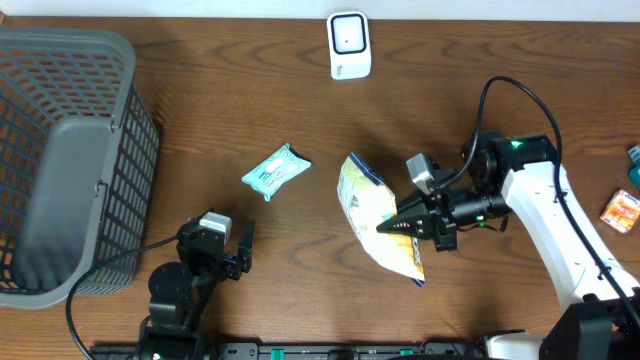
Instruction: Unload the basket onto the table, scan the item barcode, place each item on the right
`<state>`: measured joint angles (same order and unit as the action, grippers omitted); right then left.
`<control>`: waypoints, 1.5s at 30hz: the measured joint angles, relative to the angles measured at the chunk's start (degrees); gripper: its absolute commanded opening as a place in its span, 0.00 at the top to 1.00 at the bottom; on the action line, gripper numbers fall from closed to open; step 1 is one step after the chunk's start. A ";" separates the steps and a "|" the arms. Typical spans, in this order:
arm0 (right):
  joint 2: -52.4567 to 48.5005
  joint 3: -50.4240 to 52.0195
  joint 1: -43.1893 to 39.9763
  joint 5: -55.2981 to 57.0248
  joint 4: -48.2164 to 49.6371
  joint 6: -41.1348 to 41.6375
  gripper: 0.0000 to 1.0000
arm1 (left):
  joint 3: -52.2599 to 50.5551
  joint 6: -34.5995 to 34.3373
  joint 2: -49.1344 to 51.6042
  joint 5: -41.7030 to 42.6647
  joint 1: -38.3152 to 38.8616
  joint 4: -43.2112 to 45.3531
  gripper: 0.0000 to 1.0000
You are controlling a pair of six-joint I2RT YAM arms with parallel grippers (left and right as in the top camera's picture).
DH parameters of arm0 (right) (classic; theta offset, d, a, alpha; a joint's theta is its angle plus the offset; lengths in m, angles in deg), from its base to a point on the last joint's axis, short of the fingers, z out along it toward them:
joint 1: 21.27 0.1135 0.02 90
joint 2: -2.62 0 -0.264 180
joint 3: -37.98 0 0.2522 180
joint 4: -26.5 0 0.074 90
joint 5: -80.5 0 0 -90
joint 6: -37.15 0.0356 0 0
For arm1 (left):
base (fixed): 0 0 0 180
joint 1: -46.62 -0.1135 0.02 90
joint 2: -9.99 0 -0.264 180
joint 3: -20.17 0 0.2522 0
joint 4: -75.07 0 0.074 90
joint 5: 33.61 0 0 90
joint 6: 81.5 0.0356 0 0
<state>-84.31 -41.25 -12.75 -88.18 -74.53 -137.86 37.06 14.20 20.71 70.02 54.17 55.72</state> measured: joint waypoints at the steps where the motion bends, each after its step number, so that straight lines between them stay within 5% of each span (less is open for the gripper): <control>1: 0.00 0.02 0.00 0.26 0.94 0.57 0.99 | 0.00 0.00 0.00 0.00 0.00 0.00 0.23; 5: 0.20 0.68 0.00 3.96 20.55 18.21 0.99 | 0.00 0.00 0.00 0.00 0.00 0.00 0.23; 9: 0.35 0.61 0.44 17.20 41.16 44.74 0.98 | 0.00 0.00 0.00 0.00 0.00 0.00 0.23; 17: 0.37 0.61 4.76 41.59 53.86 72.04 0.99 | 0.00 0.00 0.00 0.00 0.00 0.00 0.23; 27: -4.17 -6.36 7.91 61.55 52.59 86.71 0.99 | 0.00 0.00 0.00 0.00 0.00 -0.02 0.23; 45: -50.25 -66.66 10.27 68.74 31.17 92.94 0.99 | 0.00 0.00 0.04 0.00 0.00 0.00 0.23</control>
<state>-134.56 -107.92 -2.48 -19.44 -43.36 -44.93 37.06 14.20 20.75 70.02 54.17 55.72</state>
